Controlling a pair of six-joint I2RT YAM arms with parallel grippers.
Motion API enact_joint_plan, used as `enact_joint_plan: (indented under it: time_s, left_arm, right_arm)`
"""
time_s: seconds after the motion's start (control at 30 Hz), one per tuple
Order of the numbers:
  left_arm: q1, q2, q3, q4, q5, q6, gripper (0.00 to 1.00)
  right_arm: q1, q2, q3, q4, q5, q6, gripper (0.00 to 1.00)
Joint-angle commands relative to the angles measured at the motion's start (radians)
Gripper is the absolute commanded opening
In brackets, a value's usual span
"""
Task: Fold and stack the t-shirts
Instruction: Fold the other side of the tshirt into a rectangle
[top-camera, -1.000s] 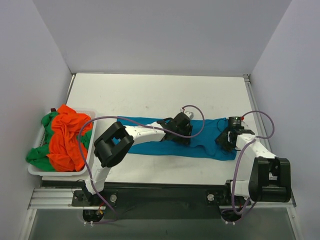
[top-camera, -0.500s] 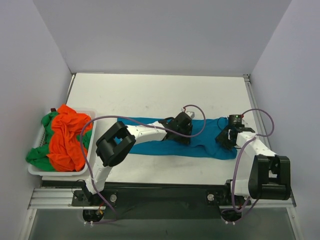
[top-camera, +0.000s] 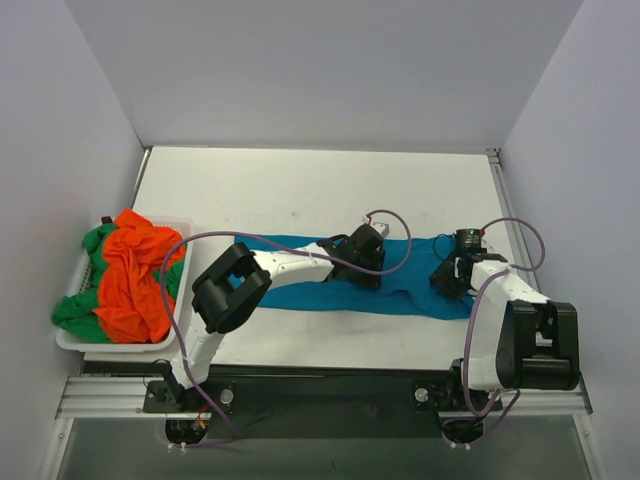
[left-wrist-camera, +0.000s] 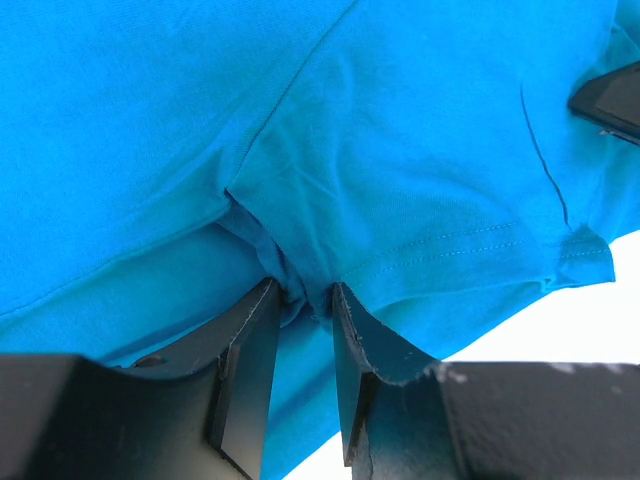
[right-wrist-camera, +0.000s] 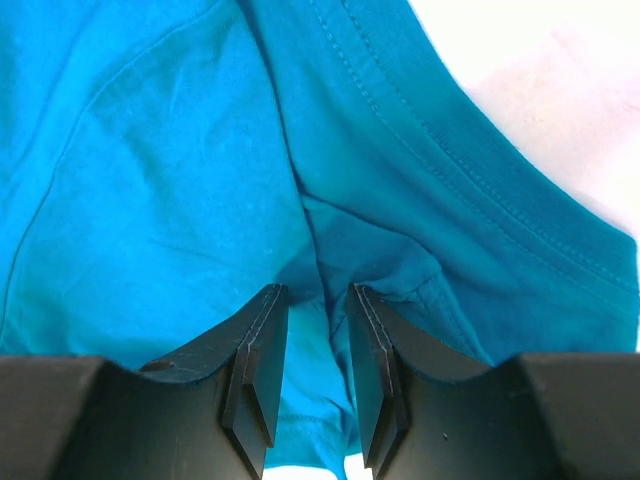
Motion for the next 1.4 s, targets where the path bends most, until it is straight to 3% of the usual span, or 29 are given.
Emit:
enact_joint_plan:
  time_s: [0.0,0.7,0.93,1.37]
  left_arm:
    - [-0.003,-0.008,0.014,-0.036,-0.012,0.02,0.38]
    - [0.005,-0.015,-0.005,-0.034,-0.014,0.023,0.38]
    - [0.007,-0.015,-0.006,-0.034,-0.017,0.02,0.38]
    - [0.013,-0.018,-0.012,-0.036,-0.014,0.02,0.38]
  right_arm:
    - [-0.005,0.018,0.008,0.024,0.001,-0.007,0.31]
    - [-0.001,-0.03,-0.008,0.013,-0.035,0.008,0.22]
    - [-0.004,-0.031,0.01,-0.013,-0.012,-0.005,0.01]
    - [-0.028,-0.031,0.038,-0.067,0.068,-0.048,0.0]
